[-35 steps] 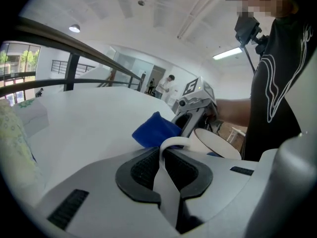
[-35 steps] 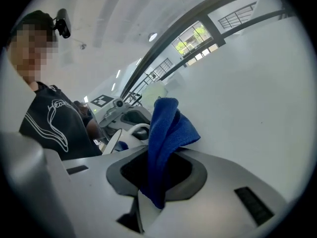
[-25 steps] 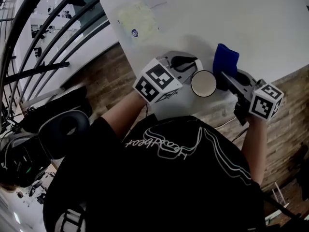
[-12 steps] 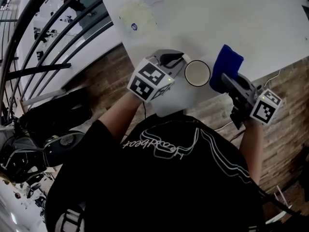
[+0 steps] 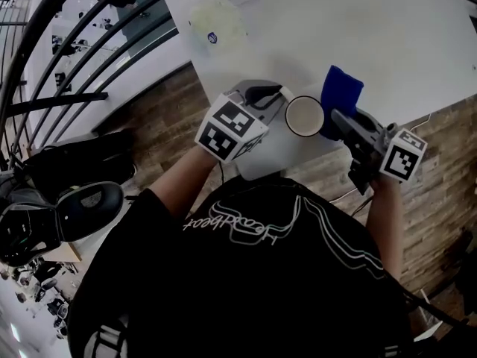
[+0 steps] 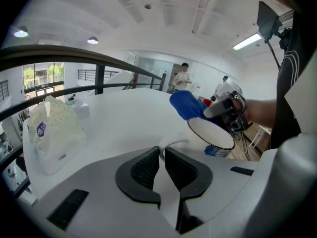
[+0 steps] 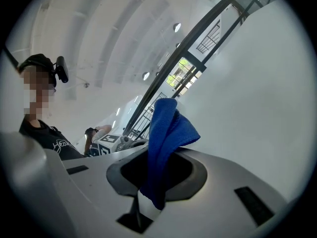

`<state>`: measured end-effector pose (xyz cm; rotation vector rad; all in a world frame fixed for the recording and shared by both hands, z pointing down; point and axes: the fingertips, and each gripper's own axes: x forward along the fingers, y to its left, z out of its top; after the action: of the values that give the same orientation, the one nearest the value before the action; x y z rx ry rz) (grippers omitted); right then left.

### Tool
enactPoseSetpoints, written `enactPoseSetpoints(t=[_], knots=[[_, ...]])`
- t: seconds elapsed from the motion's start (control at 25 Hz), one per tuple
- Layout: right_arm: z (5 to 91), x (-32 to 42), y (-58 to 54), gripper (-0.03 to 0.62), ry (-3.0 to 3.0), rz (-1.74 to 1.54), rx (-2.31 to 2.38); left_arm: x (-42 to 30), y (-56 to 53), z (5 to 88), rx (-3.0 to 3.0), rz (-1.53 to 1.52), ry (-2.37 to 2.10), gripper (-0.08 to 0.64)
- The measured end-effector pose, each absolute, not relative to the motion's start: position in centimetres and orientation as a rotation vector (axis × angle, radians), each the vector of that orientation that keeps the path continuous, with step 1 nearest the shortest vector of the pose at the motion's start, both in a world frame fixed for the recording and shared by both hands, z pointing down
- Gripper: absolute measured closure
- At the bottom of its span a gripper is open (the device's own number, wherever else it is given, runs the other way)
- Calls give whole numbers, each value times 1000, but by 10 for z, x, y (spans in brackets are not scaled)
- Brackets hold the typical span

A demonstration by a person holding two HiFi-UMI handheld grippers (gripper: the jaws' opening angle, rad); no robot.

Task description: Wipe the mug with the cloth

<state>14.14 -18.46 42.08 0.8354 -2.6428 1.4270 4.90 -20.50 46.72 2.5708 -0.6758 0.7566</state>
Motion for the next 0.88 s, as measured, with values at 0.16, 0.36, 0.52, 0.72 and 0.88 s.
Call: enactPoseSetpoints(t=[0.16,0.36,0.52,0.72,0.88], knots=[[444,135,-194,528,-2554,1447,835,49,-209,470,2560,754,-682,518],[470,124,-202,528,-2438,1429,861,46,-214,474,2553,741,-684,518],[471,128,-202,528,-2428,1421,904,46,-213,473,2557,739,-690,518],[453,150,-196,528,-2463,1421,1054,41,-205,468,2565,762,-726,518],[437,162,-183,528,-2506,1419,1118,31,-197,470,2531,761,-800,518]])
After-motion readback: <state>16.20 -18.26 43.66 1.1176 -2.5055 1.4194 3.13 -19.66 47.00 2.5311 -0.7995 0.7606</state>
